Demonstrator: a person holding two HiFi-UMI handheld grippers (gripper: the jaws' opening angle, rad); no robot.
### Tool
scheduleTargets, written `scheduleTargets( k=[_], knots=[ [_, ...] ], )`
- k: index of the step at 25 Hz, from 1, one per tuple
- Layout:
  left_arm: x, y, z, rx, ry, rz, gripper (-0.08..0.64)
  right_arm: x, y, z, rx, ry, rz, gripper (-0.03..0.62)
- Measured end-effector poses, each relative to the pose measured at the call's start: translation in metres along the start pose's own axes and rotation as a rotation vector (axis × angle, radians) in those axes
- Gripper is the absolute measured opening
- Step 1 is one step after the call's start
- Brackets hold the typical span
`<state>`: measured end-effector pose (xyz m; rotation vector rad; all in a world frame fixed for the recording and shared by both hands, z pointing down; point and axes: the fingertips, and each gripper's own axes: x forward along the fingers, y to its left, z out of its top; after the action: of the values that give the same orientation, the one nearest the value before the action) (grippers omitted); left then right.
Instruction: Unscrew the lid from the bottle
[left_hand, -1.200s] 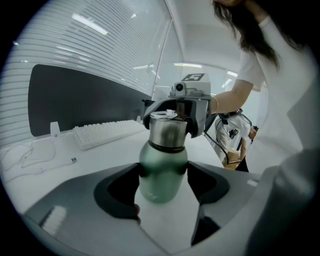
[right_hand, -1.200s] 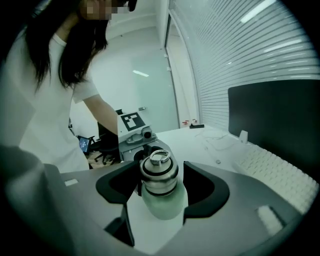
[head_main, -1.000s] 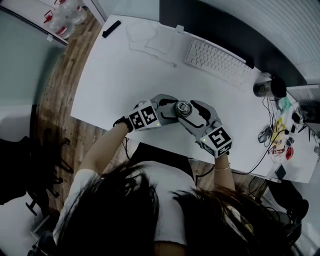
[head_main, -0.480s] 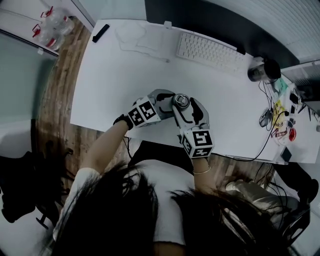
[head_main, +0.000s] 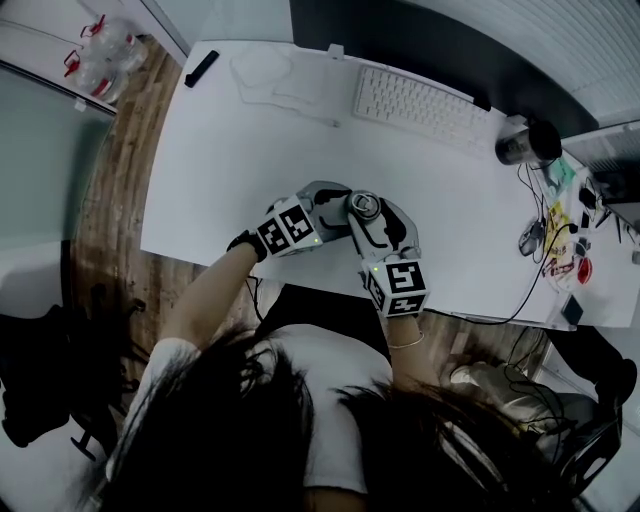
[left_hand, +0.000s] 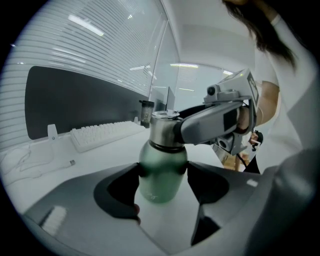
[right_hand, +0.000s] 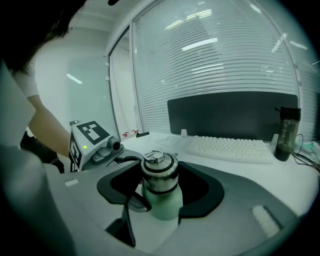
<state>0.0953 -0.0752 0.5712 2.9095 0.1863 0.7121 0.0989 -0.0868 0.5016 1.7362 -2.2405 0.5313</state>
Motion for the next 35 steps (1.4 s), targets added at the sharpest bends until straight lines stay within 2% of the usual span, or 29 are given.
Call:
scheduleTargets(
  k=[7,13,21,29,35],
  knots=[
    [0.001,0.002,0.001,-0.014,-0.005,-0.003,0.356,0.000,0.000,0.003,-0.062,-0.010,0.225,0.235],
    [0.000,0.004,0.002,-0.029,-0.011,-0.007,0.354,0.001,0.004,0.006,-0.173,-0.013,0.460,0.233],
    [-0.002,0.002,0.002,-0.046,-0.019,-0.014,0.355,-0.001,0.008,0.007,-0.244,0.029,0.724,0.229],
    [-0.003,0.004,0.002,-0.050,-0.019,-0.026,0.356,-0.003,0.011,0.024,-0.254,0.079,0.878,0.227],
    [-0.001,0.003,0.003,-0.050,-0.025,-0.024,0.359,-0.005,0.008,0.027,-0.252,0.079,0.869,0.227]
  ],
)
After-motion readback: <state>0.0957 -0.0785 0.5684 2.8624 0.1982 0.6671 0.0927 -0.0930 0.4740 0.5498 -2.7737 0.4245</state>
